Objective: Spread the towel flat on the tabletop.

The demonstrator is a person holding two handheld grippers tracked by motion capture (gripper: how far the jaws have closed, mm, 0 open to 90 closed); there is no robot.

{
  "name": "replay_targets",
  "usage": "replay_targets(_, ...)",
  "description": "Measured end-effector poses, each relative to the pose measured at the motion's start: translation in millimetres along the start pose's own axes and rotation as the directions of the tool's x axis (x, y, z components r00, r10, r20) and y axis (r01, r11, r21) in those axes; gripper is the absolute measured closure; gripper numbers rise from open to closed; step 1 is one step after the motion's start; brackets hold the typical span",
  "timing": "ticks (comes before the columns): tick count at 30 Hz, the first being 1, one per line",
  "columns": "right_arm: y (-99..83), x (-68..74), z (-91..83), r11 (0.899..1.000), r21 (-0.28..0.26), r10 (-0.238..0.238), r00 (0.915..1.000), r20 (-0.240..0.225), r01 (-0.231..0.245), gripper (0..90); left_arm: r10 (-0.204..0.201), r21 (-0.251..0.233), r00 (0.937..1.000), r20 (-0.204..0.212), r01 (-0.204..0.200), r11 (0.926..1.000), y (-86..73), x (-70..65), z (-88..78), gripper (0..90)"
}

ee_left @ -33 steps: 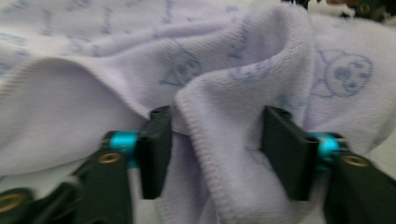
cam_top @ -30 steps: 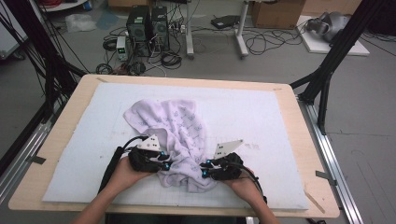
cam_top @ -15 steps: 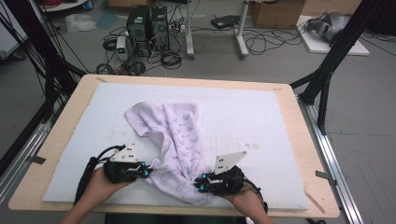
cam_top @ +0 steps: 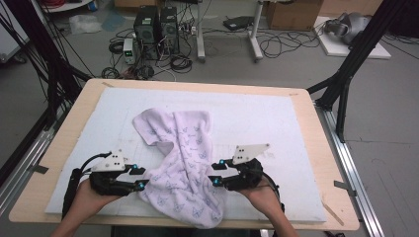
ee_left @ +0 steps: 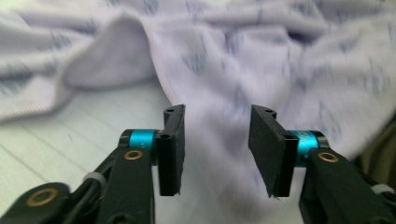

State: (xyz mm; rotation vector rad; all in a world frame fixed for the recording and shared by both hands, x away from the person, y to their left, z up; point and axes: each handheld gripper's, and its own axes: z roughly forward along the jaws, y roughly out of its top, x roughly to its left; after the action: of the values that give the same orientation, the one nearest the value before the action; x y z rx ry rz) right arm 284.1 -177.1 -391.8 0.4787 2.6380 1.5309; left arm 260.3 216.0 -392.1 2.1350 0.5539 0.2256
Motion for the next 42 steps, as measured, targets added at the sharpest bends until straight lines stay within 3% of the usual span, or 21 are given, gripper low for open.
replay_targets(1,-0.4,-5.9,4.2,1.000,0.018,-0.012,0.9994,0.032,0.012,53.7,0.002,-0.011,1.0000,0.002,-0.002,0.9999,4.6,2.2,2.3,55.0)
replay_targets(5,-2.6,-25.4,27.8,0.998,0.059,0.005,0.9983,0.059,-0.009,52.7,0.005,-0.021,0.9998,0.018,-0.005,0.9998,21.5,10.6,20.7,52.3)
replay_targets(8,-4.3,-35.2,48.6,0.993,0.114,-0.006,0.9983,0.058,-0.001,52.1,0.007,0.013,0.9992,0.040,-0.007,0.9999,28.7,14.1,44.6,52.4)
replay_targets(11,-10.7,-43.8,63.6,0.987,0.160,0.013,0.9980,0.062,-0.022,52.3,0.006,0.056,0.9984,0.056,-0.009,0.9984,29.7,16.9,69.5,54.1)
replay_targets(12,-14.5,-45.1,71.8,0.978,0.207,0.002,0.9985,0.055,-0.013,54.6,0.010,0.075,0.9984,0.056,-0.014,0.9971,28.8,17.8,76.6,59.2)
replay_targets(14,-15.1,-43.8,72.9,0.980,0.200,-0.017,0.9977,0.066,0.004,57.5,0.004,0.128,0.9980,0.062,-0.012,0.9918,25.3,20.3,91.2,63.7)
replay_targets(17,-14.7,-44.5,71.5,0.979,0.204,-0.031,0.9977,0.061,0.018,74.5,0.006,0.161,0.9980,0.063,-0.016,0.9868,20.4,19.9,102.1,78.8)
replay_targets(19,-15.3,-45.8,71.3,0.980,0.200,-0.022,0.9988,0.045,0.013,84.5,0.005,0.160,0.9981,0.062,-0.015,0.9869,20.7,19.4,101.0,83.0)
replay_targets(21,-15.4,-44.2,70.5,0.979,0.202,-0.029,0.9989,0.037,0.021,86.7,0.010,0.165,0.9982,0.060,-0.020,0.9860,20.6,19.3,97.8,84.7)
replay_targets(25,-13.1,-39.9,57.8,0.983,0.180,-0.037,0.9987,0.036,0.030,87.4,0.008,0.137,0.9987,0.050,-0.015,0.9904,18.2,18.3,85.8,84.9)
replay_targets(27,-13.1,-34.4,38.1,0.989,0.148,-0.037,0.9980,0.050,0.029,87.6,-0.010,0.117,0.9991,0.040,0.005,0.9931,14.1,18.1,77.3,84.9)
replay_targets(28,-13.1,-34.4,38.1,0.989,0.148,-0.037,0.9980,0.050,0.029,87.6,-0.019,0.105,0.9991,0.038,0.015,0.9943,11.5,18.1,73.1,84.9)
replay_targets(33,-18.2,-23.2,3.0,0.995,0.101,-0.021,0.9971,0.073,0.014,87.6,-0.034,0.078,0.9993,0.014,0.033,0.9964,1.9,15.5,50.5,84.9)
replay_targets(37,-25.9,-10.0,-15.2,0.996,0.091,-0.022,0.9969,0.076,0.016,87.7,-0.031,0.069,0.9995,-0.001,0.031,0.9972,-3.8,9.7,33.8,85.0)
replay_targets(42,-39.0,4.3,-26.7,0.993,0.120,-0.014,0.9971,0.075,0.005,87.6,-0.032,0.075,0.9994,-0.013,0.033,0.9966,-15.1,2.6,17.4,85.1)
